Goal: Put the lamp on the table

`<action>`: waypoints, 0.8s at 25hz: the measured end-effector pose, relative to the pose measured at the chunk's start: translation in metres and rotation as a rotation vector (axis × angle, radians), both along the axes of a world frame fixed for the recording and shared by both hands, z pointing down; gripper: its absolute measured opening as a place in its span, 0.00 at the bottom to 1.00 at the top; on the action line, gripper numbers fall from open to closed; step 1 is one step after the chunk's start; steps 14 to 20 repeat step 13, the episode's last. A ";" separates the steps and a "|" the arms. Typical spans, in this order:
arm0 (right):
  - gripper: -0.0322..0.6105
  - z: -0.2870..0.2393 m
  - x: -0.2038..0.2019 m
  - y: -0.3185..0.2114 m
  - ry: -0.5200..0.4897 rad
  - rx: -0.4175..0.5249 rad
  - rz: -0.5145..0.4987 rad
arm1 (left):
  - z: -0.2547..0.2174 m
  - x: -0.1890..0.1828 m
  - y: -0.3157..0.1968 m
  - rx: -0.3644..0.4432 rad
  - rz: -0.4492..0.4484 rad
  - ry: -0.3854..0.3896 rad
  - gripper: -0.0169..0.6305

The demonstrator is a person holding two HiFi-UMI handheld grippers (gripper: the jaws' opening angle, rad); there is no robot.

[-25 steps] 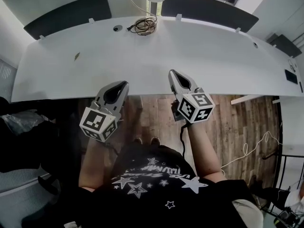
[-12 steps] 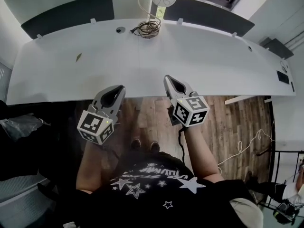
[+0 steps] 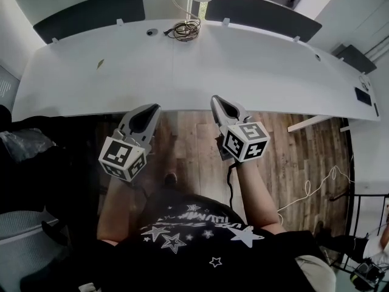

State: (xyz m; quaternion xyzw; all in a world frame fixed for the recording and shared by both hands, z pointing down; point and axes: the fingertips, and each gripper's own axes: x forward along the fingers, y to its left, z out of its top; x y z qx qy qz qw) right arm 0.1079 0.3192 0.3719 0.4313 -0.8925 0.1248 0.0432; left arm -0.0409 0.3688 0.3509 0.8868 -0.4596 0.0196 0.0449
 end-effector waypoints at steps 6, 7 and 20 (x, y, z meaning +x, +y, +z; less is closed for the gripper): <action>0.05 0.007 0.031 0.039 -0.014 -0.008 -0.010 | 0.001 0.035 0.041 0.003 -0.010 -0.018 0.06; 0.05 0.007 0.034 0.046 -0.014 -0.008 -0.014 | 0.001 0.040 0.049 0.005 -0.012 -0.021 0.06; 0.05 0.011 0.059 0.093 -0.005 -0.008 -0.041 | 0.000 0.068 0.094 0.005 -0.031 -0.032 0.06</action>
